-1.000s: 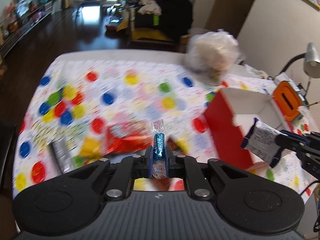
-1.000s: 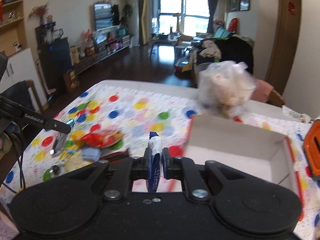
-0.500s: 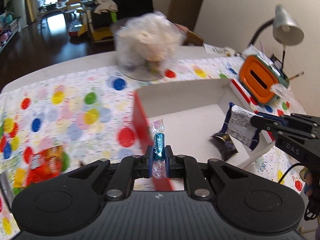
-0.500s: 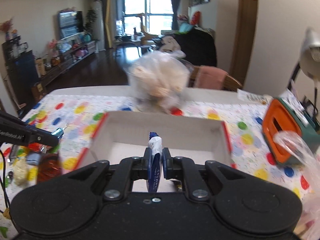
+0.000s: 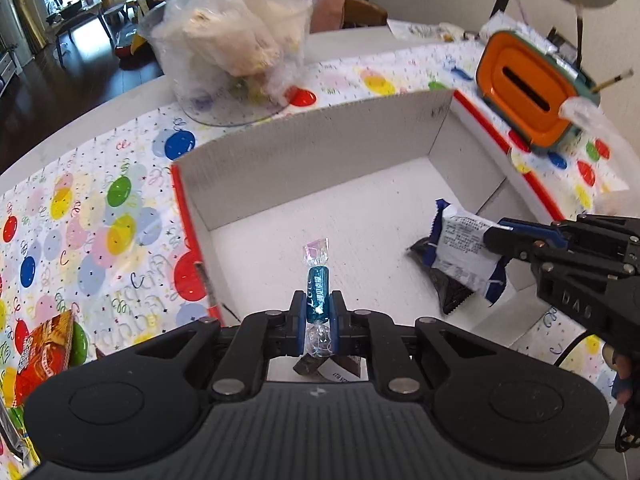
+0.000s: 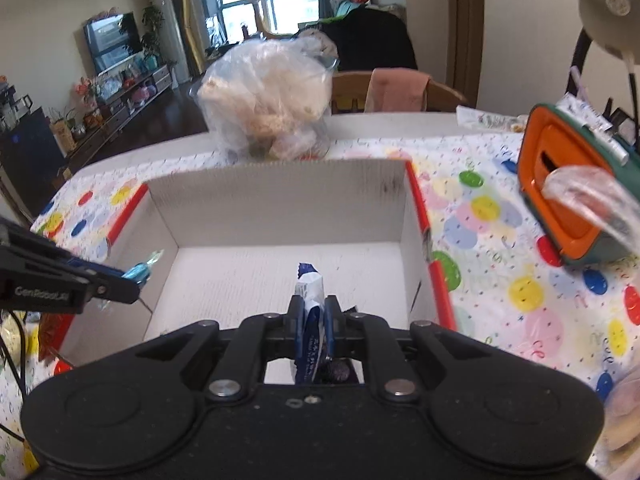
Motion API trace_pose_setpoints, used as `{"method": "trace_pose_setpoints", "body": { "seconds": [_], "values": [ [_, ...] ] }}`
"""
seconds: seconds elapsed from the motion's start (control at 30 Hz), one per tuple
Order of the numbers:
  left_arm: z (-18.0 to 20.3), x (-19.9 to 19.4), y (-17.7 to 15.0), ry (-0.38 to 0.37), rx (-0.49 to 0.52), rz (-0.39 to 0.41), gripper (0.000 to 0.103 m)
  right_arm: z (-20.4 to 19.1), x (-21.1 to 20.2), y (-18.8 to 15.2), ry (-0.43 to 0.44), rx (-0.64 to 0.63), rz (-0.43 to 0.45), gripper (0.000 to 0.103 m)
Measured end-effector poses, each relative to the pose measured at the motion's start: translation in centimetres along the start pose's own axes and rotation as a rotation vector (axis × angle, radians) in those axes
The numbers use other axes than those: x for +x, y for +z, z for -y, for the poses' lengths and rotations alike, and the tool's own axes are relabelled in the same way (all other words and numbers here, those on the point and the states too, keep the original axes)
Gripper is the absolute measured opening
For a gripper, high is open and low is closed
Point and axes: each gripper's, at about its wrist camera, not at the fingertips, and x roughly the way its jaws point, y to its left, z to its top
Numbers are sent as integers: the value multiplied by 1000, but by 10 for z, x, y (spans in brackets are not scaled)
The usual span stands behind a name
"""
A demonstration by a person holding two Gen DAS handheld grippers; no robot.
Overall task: Organize snacks
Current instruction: 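Carry the blue candy with the left tool while the right tool carries the white packet into the box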
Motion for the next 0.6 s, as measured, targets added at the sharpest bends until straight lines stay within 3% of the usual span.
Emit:
{"method": "trace_pose_setpoints", "body": {
  "seconds": [0.43,0.6],
  "values": [
    [20,32,1,20,61,-125,12,-7,16,-7,43,-65,-88,9],
    [19,34,-1,25,60,-130,12,-5,15,-7,51,-65,-112,10]
  ]
}}
